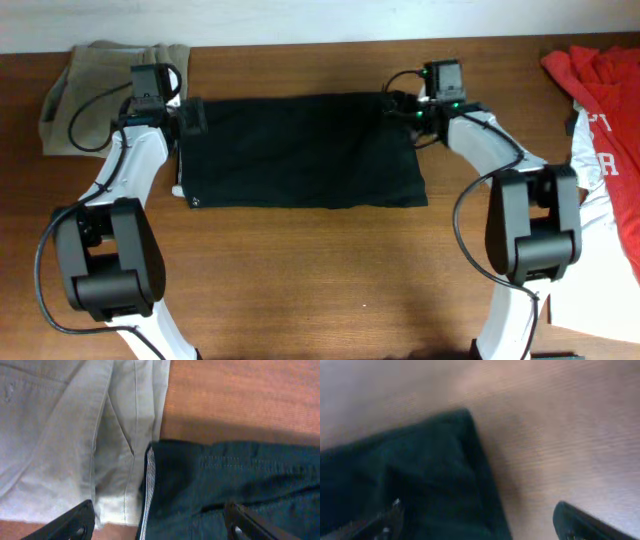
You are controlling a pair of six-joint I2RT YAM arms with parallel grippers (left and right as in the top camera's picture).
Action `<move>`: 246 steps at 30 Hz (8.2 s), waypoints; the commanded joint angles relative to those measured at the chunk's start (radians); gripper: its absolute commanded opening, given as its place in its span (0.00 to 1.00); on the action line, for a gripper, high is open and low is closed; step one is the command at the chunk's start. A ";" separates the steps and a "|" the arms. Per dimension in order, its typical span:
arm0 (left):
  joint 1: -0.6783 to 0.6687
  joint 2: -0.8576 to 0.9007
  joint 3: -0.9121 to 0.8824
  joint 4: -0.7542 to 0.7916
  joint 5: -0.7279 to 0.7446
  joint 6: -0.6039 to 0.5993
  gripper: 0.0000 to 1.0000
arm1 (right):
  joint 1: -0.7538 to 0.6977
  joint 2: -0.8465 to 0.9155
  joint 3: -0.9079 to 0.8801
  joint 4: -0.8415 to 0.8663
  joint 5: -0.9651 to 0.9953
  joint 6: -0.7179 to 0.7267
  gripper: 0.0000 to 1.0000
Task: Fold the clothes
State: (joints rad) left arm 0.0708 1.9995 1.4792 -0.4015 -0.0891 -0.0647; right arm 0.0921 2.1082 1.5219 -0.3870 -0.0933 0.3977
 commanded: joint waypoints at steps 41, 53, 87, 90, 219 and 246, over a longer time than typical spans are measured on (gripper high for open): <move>0.047 -0.118 0.064 -0.385 0.153 -0.058 0.99 | -0.211 -0.224 -0.248 -0.336 0.001 0.161 0.04; 0.052 0.008 0.064 -0.377 0.280 0.017 0.99 | -0.211 -0.322 -0.249 -0.421 0.000 0.151 0.99; 0.048 0.187 0.063 -0.343 0.513 0.043 0.20 | -0.558 -0.322 -0.240 -0.436 0.049 0.161 0.99; 0.045 0.187 0.063 -0.344 0.513 0.043 0.01 | -0.558 -0.322 -0.240 -0.436 0.049 0.161 0.99; -0.877 0.702 1.313 -0.776 0.081 -0.182 0.41 | -0.558 -0.322 -0.240 -0.436 0.049 0.161 0.99; -0.695 0.874 1.463 -1.042 0.354 0.014 0.24 | -0.558 -0.322 -0.240 -0.436 0.049 0.161 0.99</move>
State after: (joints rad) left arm -0.5919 2.8616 2.9314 -1.4216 0.2348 -0.0784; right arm -0.4625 1.7916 1.2732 -0.8230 -0.0460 0.5499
